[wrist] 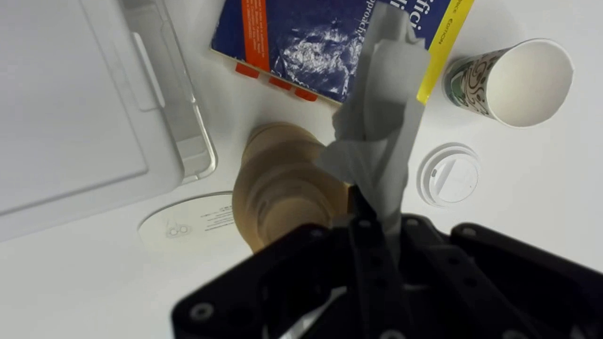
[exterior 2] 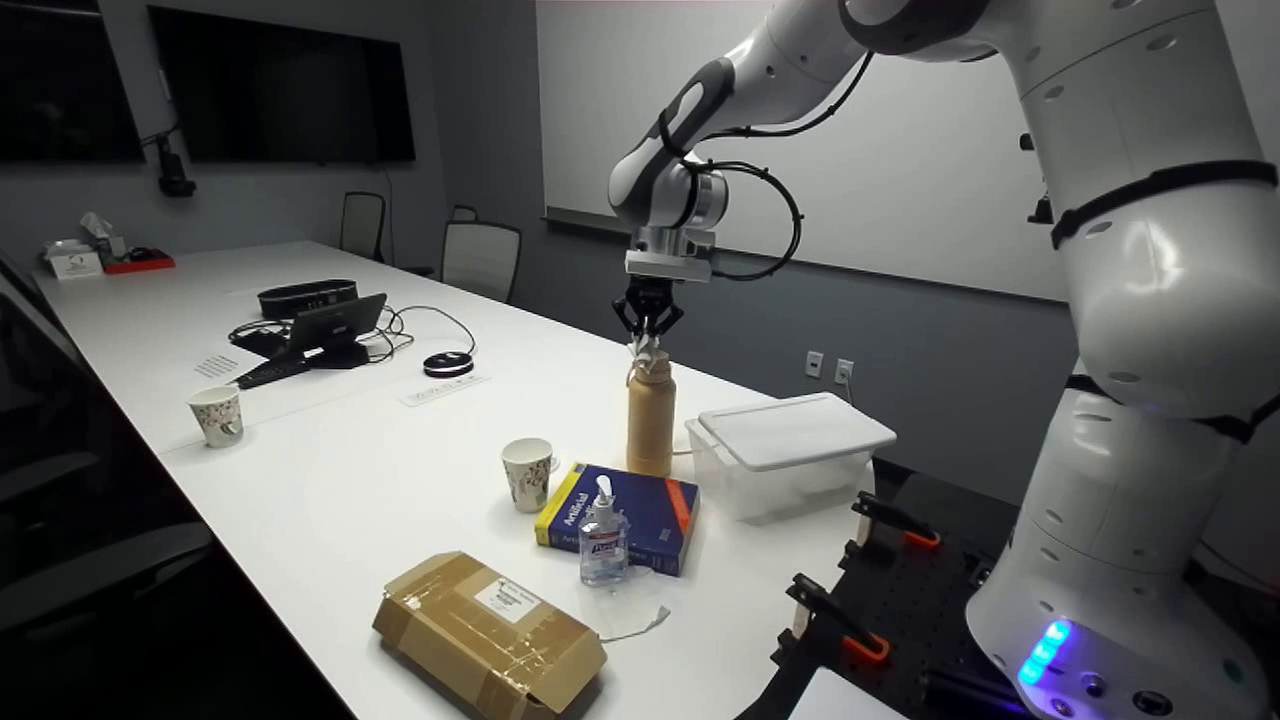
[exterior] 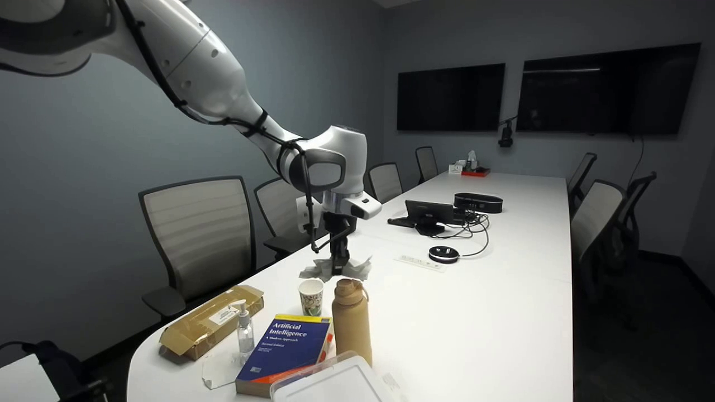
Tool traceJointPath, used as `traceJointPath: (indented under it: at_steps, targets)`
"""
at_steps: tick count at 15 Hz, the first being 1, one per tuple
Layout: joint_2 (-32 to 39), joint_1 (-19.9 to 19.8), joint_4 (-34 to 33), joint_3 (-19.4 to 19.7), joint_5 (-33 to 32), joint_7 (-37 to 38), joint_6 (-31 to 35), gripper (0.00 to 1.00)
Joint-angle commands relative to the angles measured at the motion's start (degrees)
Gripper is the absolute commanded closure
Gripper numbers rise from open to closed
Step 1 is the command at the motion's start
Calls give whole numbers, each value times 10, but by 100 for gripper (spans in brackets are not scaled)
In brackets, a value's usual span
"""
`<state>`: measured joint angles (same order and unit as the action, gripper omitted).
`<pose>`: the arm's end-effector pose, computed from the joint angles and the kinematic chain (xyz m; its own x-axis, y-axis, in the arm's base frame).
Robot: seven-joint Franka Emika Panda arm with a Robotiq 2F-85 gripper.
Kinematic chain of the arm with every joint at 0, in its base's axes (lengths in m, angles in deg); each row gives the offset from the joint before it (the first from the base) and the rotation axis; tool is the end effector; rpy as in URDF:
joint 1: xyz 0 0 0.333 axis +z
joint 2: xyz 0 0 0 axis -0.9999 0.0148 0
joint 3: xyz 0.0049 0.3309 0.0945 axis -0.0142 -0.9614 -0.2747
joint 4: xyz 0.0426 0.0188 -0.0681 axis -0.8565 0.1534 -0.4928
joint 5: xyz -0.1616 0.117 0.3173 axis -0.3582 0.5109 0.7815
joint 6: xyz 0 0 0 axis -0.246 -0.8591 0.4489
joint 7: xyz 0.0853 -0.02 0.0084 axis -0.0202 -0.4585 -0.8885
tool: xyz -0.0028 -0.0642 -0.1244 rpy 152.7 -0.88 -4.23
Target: Use the paper towel to wipe the brown bottle
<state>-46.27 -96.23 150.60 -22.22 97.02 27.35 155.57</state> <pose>0.6271 -0.1572 0.2739 0.7410 -0.6702 -0.0406 -0.6696 -0.7332 -0.1185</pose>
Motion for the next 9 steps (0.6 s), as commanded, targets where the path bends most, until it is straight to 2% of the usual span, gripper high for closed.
traceJointPath:
  at_steps: [1,9]
  targets:
    - [-9,1,10,-3,3,21,17,99]
    - [-22,8,23,25,-45,72,-7,99]
